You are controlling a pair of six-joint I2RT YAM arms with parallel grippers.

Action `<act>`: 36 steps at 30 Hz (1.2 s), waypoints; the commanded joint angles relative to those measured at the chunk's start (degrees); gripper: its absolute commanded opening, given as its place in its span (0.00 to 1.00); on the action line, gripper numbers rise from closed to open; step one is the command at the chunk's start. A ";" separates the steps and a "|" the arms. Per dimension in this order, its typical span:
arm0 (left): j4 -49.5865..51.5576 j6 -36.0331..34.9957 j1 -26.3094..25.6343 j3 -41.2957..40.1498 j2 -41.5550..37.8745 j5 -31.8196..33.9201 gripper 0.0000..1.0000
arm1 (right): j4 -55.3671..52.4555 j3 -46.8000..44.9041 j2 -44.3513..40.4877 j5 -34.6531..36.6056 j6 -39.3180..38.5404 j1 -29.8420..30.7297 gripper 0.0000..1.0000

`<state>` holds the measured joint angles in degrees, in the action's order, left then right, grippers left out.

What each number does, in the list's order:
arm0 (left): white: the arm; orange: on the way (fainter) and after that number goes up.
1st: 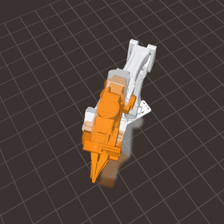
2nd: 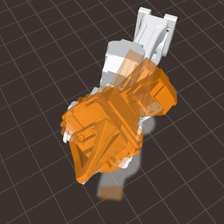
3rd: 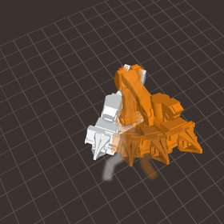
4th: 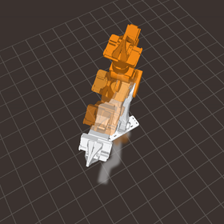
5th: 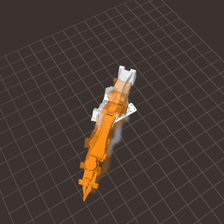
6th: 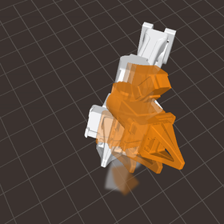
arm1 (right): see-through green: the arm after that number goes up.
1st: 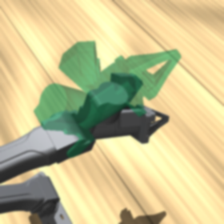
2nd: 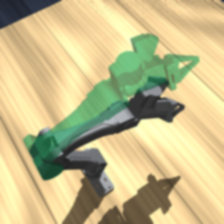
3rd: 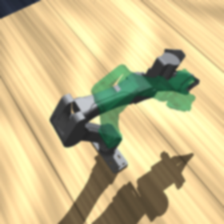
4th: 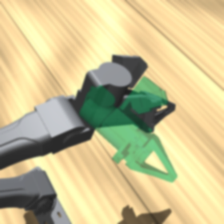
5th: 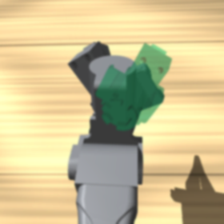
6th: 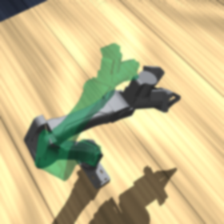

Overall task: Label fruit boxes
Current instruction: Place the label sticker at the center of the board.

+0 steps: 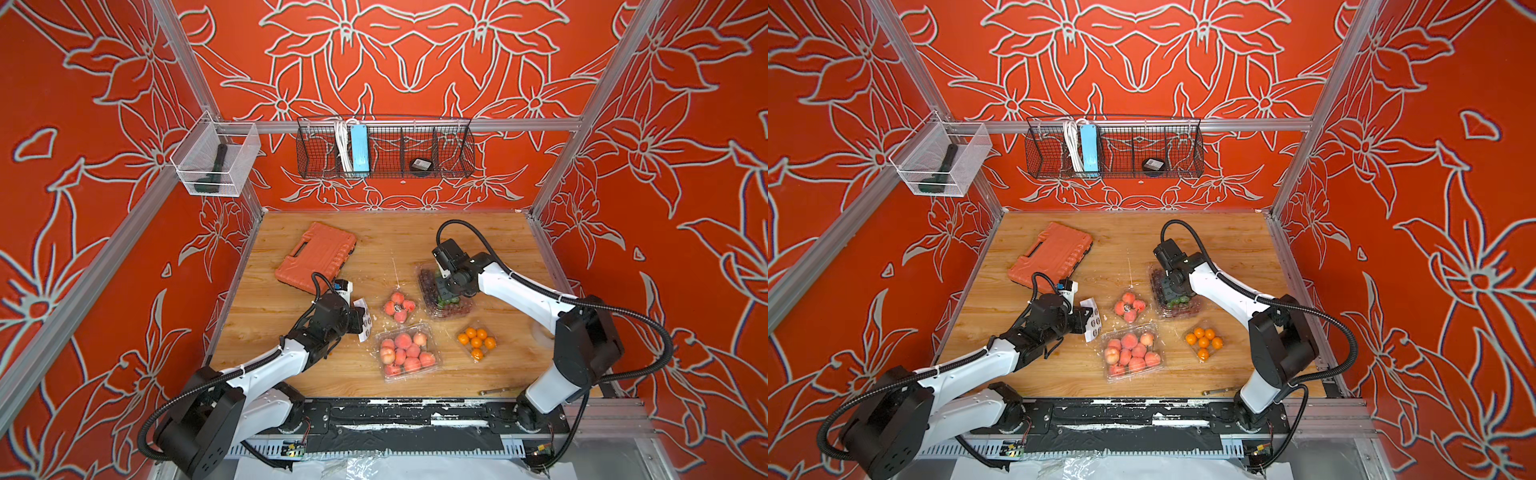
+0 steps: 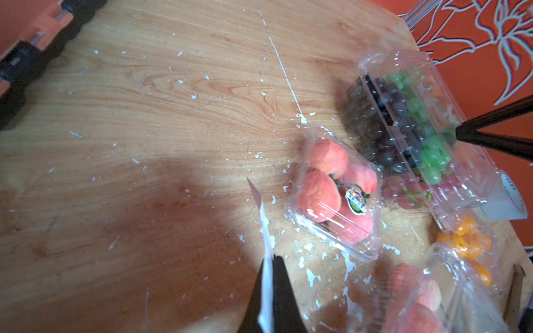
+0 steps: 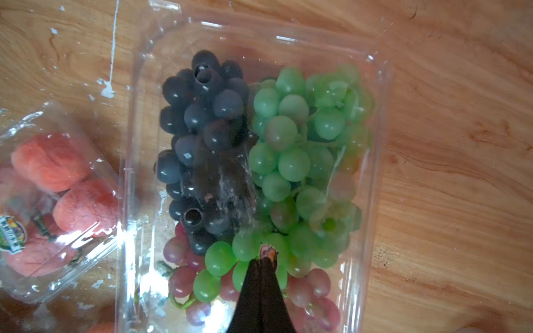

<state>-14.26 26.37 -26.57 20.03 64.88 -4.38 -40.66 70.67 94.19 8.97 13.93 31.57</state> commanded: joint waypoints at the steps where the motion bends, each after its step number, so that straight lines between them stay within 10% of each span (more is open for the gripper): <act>1: -0.15 1.23 0.38 1.29 0.88 2.51 0.08 | -0.69 1.23 1.03 -3.06 0.43 -1.06 0.05; 12: 1.34 1.33 0.95 1.86 2.39 6.52 0.28 | 1.00 0.52 0.61 -6.84 1.31 -1.78 0.36; 21: 3.19 1.06 1.83 2.18 0.50 7.94 0.72 | 5.58 -2.96 -3.69 -9.61 1.71 -2.94 0.50; 26: 6.34 2.10 1.88 2.38 -2.12 12.17 0.86 | 9.32 -7.59 -11.80 -9.10 3.00 -2.92 0.46; 36: 8.81 2.72 1.91 0.89 -9.88 13.87 0.99 | 6.79 -5.63 -5.75 -8.14 2.55 -3.01 0.06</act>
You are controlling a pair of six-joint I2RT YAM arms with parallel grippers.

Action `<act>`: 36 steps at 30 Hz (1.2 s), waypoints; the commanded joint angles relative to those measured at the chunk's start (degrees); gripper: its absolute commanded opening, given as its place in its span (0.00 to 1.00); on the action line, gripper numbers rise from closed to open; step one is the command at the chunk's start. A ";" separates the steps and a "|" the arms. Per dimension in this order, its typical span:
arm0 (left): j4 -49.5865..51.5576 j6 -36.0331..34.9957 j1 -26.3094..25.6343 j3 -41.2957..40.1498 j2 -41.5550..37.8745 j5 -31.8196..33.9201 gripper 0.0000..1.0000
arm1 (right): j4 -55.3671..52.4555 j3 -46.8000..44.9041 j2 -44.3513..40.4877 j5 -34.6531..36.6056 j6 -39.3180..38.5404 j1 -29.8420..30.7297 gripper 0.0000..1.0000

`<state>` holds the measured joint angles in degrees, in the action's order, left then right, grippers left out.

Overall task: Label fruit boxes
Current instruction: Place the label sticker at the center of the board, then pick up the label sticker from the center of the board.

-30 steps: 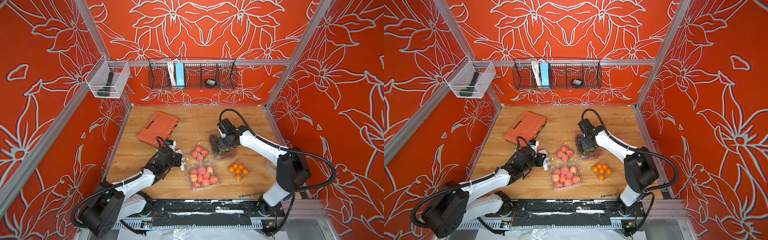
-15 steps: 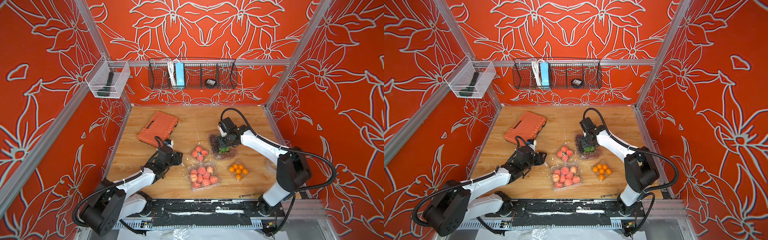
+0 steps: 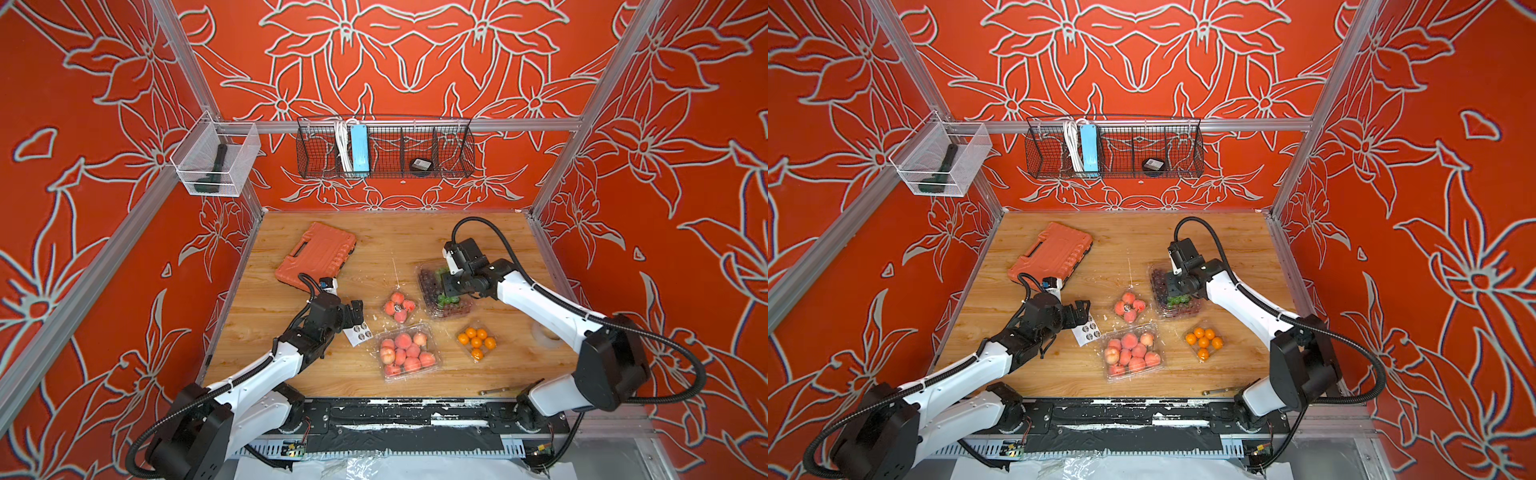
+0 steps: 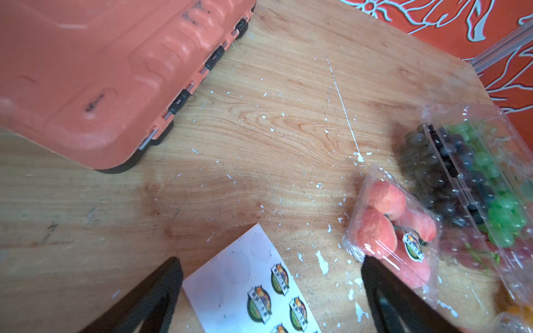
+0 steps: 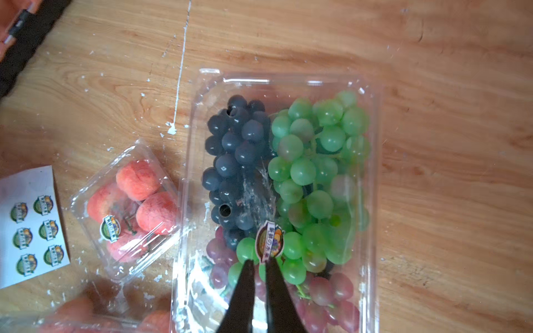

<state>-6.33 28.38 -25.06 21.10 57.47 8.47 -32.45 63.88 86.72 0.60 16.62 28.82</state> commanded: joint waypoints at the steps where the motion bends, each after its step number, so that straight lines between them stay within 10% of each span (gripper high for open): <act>1: 0.47 0.56 0.41 -0.43 -2.85 -0.14 0.99 | -1.44 1.38 2.43 0.37 -0.24 -0.30 0.05; 9: 0.42 0.43 0.36 -0.82 -3.07 -1.89 0.99 | -2.08 1.36 4.71 -0.16 -0.18 -0.26 0.08; 25: 5.65 10.32 -6.21 0.50 5.63 6.67 0.99 | 7.17 -7.44 -14.45 -2.30 1.05 0.18 0.80; 36: 13.84 20.73 -14.87 5.21 19.14 15.33 0.99 | 10.26 -11.49 -19.10 -9.80 1.31 0.19 0.87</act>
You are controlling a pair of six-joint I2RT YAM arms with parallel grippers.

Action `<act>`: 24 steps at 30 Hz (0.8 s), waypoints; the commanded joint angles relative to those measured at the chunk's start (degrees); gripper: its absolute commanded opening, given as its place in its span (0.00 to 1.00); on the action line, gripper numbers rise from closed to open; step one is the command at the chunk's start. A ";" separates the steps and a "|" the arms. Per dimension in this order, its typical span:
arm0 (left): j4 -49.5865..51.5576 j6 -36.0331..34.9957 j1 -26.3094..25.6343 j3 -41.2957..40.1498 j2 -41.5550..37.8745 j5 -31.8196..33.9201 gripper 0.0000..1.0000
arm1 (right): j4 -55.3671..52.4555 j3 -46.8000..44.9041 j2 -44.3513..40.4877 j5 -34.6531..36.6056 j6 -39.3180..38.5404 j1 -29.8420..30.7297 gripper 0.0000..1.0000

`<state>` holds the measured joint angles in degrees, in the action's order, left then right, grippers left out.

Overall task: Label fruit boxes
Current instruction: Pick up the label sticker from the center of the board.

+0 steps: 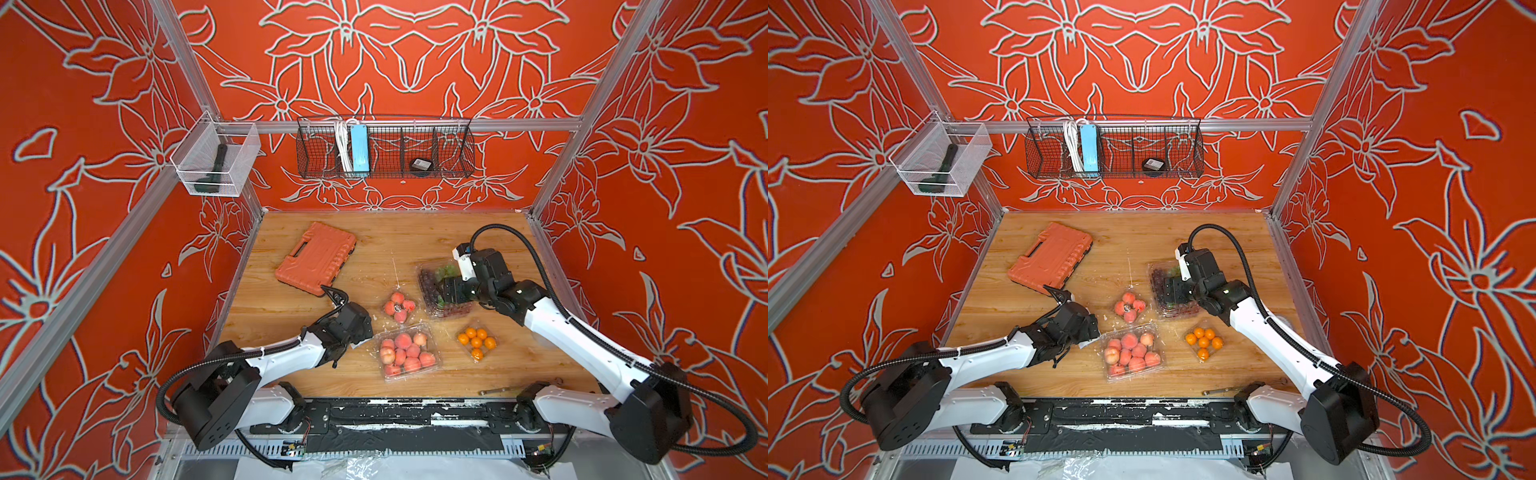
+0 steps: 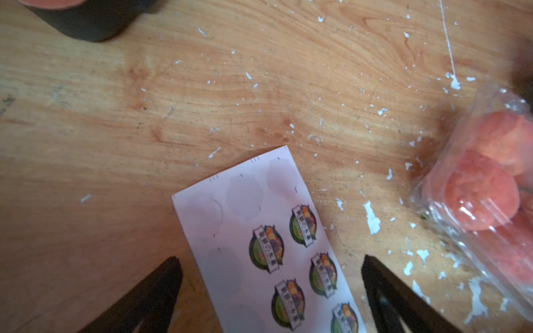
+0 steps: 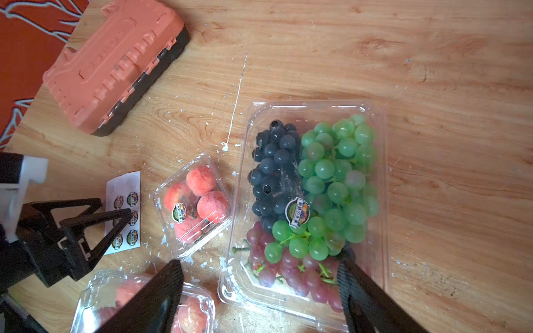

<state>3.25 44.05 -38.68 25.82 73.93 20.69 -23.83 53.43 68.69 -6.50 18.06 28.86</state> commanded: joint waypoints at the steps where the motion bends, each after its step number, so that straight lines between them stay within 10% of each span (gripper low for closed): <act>1: 5.85 5.88 -1.56 1.07 4.23 4.23 0.99 | 2.08 -1.45 -1.56 -3.07 -0.10 0.14 0.86; 9: 17.47 11.35 -3.20 5.45 14.93 8.83 0.95 | 2.76 -2.96 -6.22 -5.08 -0.10 0.12 0.87; 20: 13.51 8.96 -4.13 2.04 12.14 4.97 0.34 | 3.45 -3.71 -8.67 -5.80 0.14 0.14 0.86; 24: 14.48 8.18 -4.13 2.04 8.59 6.75 0.31 | 3.79 -3.92 -8.68 -5.72 0.13 0.14 0.86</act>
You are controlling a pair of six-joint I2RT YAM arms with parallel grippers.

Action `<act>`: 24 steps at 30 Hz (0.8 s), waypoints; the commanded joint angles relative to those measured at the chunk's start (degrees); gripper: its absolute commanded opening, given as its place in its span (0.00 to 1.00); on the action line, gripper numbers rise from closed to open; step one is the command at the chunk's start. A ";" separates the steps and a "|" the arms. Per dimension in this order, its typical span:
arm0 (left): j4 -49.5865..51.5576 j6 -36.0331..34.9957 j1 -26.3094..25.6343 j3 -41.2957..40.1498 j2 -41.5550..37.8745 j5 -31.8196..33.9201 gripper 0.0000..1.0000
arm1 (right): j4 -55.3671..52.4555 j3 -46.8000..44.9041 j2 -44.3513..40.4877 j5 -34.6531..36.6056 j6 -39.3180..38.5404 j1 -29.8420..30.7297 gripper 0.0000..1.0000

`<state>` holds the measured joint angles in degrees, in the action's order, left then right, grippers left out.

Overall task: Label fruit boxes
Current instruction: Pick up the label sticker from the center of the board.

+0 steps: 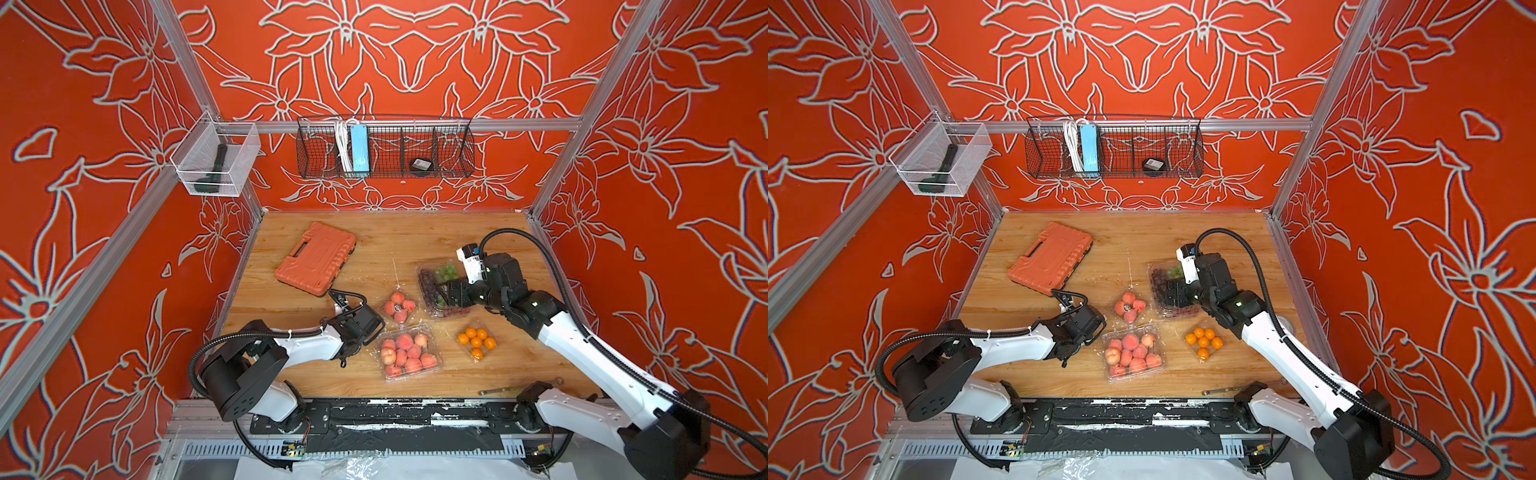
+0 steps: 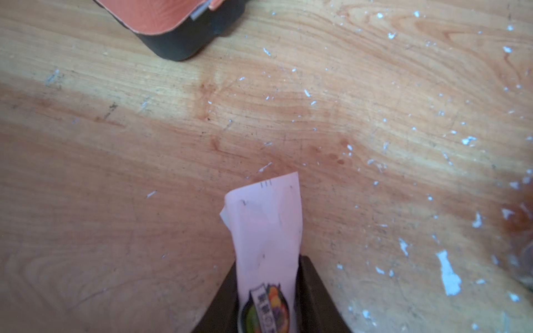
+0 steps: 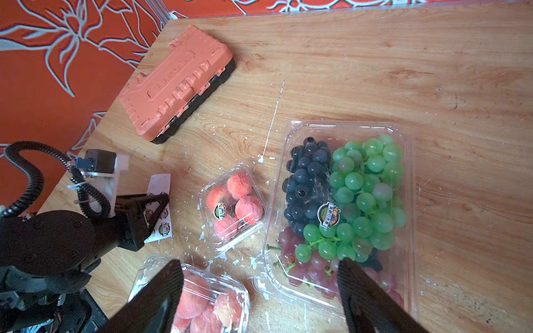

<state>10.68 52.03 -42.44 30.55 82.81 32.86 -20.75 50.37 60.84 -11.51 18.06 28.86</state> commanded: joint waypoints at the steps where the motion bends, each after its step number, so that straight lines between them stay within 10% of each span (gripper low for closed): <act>1: 7.17 -0.18 -0.37 -2.68 -1.72 -4.82 0.30 | 0.97 -0.97 -0.84 -0.82 0.22 0.22 0.86; 13: -2.36 -13.78 2.36 -4.50 -27.41 -2.22 0.16 | 10.01 -4.55 -4.60 -4.43 -1.51 0.28 0.84; 24: -32.49 -36.40 2.35 -3.64 -36.36 -31.64 0.18 | 27.45 -1.77 0.45 -25.12 1.27 2.86 0.94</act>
<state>-12.53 22.46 -40.21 25.87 44.88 11.57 -1.50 45.91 59.88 -28.03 18.50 29.91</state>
